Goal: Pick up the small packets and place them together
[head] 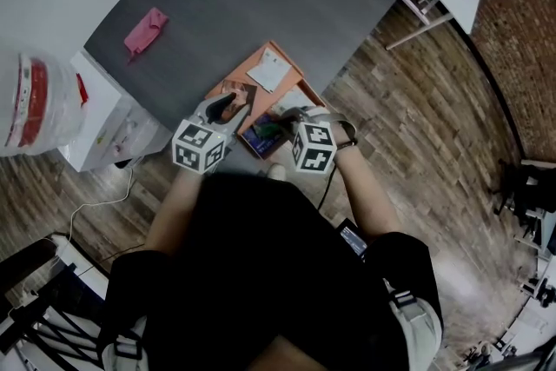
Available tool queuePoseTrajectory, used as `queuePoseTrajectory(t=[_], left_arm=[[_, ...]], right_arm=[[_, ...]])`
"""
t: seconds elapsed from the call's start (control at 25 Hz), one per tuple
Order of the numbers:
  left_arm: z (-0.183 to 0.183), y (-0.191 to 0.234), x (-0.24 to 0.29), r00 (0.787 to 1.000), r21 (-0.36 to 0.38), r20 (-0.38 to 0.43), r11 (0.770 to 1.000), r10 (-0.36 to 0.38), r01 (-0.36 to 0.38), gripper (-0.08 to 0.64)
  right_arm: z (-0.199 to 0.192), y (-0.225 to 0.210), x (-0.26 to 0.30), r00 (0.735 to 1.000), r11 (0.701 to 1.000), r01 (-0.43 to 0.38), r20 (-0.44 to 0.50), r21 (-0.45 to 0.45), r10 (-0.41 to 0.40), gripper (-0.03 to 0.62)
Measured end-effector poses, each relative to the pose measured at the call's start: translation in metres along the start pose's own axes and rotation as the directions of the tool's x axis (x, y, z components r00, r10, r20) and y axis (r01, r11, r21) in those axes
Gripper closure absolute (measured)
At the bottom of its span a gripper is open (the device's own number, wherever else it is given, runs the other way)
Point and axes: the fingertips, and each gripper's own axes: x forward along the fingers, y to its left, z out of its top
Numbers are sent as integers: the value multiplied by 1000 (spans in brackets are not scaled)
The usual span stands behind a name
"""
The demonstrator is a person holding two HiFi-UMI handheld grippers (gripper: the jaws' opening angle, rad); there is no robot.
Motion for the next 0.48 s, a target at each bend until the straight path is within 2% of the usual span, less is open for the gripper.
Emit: queuePoseTrajectory(t=[0.48], left_arm=[[11, -3, -8, 999, 27, 38, 1000, 9, -10, 405]], right_arm=[[7, -36, -55, 986, 988, 108, 116, 107, -120, 589]])
